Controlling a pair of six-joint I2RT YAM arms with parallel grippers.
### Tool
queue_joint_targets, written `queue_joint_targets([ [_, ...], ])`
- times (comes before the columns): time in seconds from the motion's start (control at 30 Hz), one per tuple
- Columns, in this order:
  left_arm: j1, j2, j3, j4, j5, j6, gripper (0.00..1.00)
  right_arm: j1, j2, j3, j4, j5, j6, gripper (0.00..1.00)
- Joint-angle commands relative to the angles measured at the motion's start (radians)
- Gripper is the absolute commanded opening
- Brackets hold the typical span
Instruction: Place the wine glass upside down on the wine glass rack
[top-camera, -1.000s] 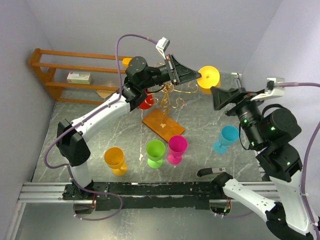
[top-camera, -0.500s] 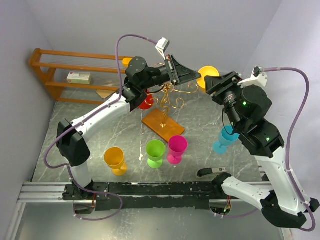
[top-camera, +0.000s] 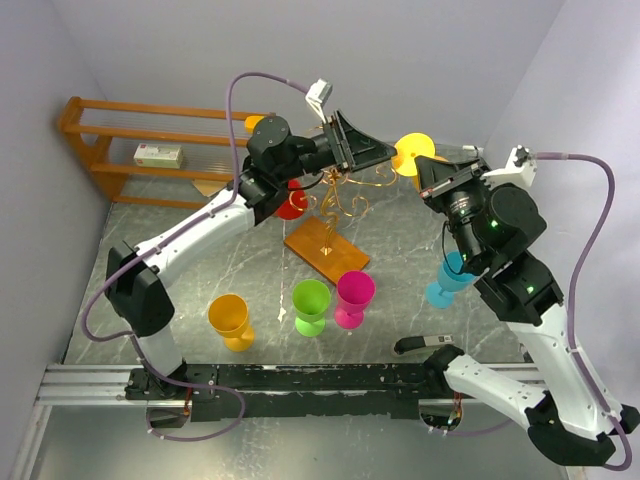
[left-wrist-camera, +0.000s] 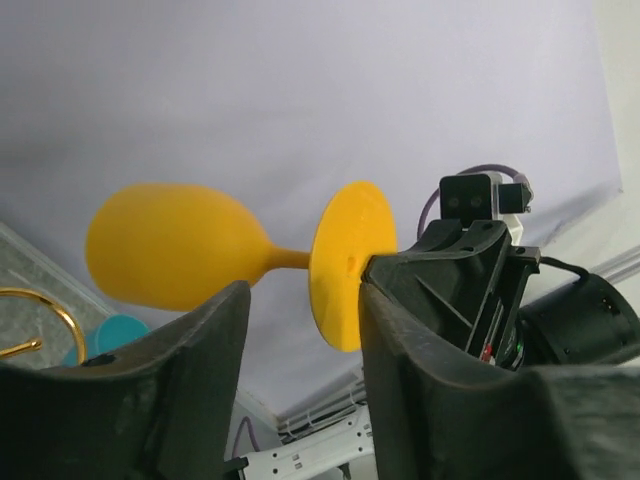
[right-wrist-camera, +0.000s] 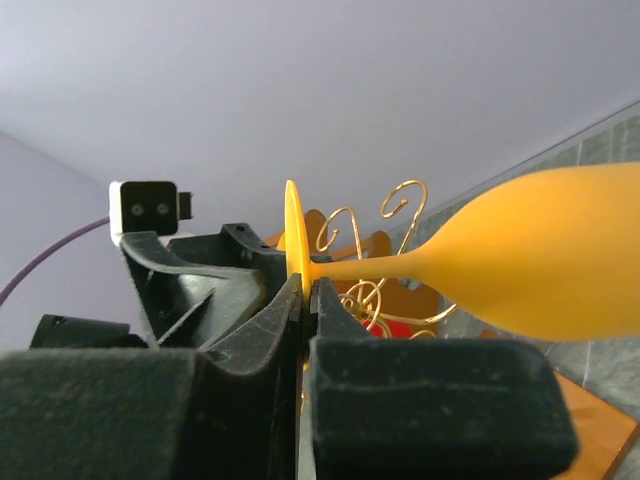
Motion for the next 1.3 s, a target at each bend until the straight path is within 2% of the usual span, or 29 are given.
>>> queue_joint_targets([
  [0.0,0.026,-0.087,0.006,-0.125,-0.069,0.132,0.63,0.000,-0.001,-0.032,0.075,0.075,-0.024,0.00],
  [0.13,0.086,-0.132,0.011,-0.248,-0.116,0.273,0.68,0.000,0.019,-0.081,0.155,0.125,-0.081,0.00],
  [0.27,0.140,-0.171,0.041,-0.356,-0.161,0.446,0.67,-0.004,0.085,-0.071,0.201,0.127,-0.112,0.00],
  [0.4,0.184,-0.211,0.040,-0.418,-0.209,0.535,0.67,-0.037,0.139,-0.053,0.210,0.080,-0.096,0.00],
  [0.6,0.210,-0.278,0.000,-0.453,-0.239,0.589,0.67,-0.227,0.174,-0.086,0.242,-0.196,-0.013,0.00],
  [0.73,0.218,-0.323,-0.031,-0.487,-0.266,0.609,0.67,-0.296,0.202,-0.092,0.258,-0.383,0.037,0.00],
  [0.93,0.226,-0.389,-0.084,-0.535,-0.329,0.630,0.67,-0.332,0.249,-0.083,0.263,-0.568,0.079,0.00],
  [1.27,0.228,-0.481,-0.151,-0.601,-0.394,0.656,0.68,-0.343,0.264,-0.073,0.219,-0.746,0.090,0.00],
])
